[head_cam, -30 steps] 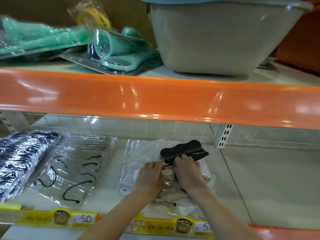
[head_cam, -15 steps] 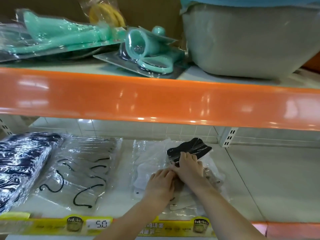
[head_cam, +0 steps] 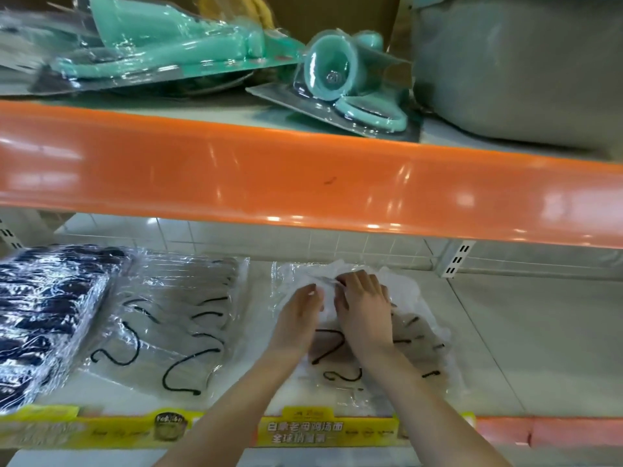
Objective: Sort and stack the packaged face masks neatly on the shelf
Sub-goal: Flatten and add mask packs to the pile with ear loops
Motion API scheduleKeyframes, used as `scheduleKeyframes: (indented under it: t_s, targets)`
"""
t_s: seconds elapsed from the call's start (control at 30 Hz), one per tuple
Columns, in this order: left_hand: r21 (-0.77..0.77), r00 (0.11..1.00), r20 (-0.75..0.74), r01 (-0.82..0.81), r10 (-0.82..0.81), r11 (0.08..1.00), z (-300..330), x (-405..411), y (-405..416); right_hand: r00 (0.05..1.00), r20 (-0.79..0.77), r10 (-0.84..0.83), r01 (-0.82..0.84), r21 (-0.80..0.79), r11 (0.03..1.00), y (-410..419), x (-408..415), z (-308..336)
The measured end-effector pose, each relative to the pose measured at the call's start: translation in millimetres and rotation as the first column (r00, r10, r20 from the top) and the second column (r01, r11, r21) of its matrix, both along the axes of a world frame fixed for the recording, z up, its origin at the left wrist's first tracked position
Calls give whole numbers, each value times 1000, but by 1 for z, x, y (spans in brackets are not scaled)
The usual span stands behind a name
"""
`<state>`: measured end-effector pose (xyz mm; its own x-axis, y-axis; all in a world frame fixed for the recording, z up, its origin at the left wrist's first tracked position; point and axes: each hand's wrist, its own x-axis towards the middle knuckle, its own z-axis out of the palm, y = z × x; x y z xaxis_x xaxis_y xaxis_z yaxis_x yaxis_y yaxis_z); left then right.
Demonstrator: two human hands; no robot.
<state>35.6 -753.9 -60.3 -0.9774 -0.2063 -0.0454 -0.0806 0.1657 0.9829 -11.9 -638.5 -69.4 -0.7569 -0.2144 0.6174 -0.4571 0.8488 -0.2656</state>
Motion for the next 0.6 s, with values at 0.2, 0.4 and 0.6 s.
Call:
scheduleKeyframes:
  t_s: [0.2, 0.4, 0.6]
  targets:
    - [406, 998, 46, -49, 34, 913, 35, 20, -41, 954, -6, 299, -298, 37, 954, -38, 27, -3]
    - [298, 972, 104, -235, 213, 925, 24, 34, -111, 962, -9, 274, -273, 18, 962, -79, 32, -6]
    - [15, 920, 23, -392, 392, 920, 12, 45, -198, 959, -123, 256, -252, 47, 967, -121, 33, -7]
